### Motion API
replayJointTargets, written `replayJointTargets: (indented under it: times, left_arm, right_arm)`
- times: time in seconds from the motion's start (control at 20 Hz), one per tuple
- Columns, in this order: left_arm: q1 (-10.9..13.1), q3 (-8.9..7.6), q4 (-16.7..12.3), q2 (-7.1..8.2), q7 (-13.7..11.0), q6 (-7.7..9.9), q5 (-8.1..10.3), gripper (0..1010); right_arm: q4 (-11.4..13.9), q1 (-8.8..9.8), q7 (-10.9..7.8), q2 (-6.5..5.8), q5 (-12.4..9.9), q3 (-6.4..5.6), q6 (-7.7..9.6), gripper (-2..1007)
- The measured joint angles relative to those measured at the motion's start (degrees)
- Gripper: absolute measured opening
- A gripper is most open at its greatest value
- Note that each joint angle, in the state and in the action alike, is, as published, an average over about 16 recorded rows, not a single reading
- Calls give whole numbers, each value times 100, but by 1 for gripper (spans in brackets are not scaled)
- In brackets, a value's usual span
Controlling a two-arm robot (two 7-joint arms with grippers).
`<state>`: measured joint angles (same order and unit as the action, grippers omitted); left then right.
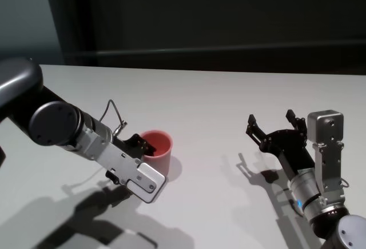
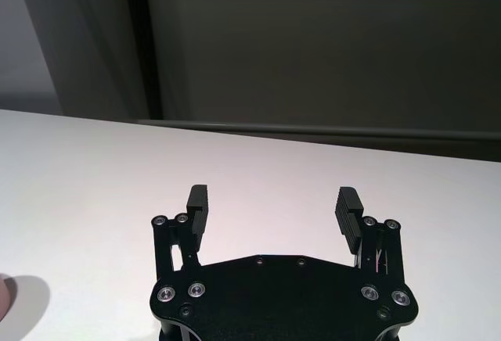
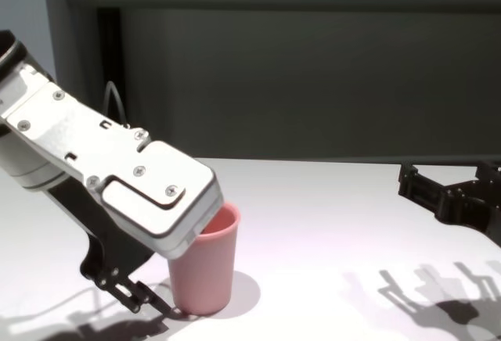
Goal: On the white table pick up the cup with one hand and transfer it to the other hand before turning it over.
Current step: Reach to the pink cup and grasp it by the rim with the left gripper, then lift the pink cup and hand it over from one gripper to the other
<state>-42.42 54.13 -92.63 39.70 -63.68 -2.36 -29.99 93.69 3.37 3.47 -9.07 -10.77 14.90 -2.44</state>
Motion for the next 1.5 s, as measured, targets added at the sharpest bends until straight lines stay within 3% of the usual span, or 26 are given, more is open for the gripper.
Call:
replayJointTargets:
  times: [0.5,0.85,1.15,1.5]
  left_arm:
    - [-41,81,8,56,91,-47,114,303]
    - [-48,100,4,105,157,-34,273,155]
    - [11,-3,39,136,342,-26,602,85]
    - [174,-293,125,163,775,-95,1187,46]
  right_arm:
    - [0,0,0,0,0,0,0,1002]
    - [0,0,0,0,0,0,0,1002]
    - [0,0,0,0,0,0,0,1002]
    - [0,0,0,0,0,0,0,1002]
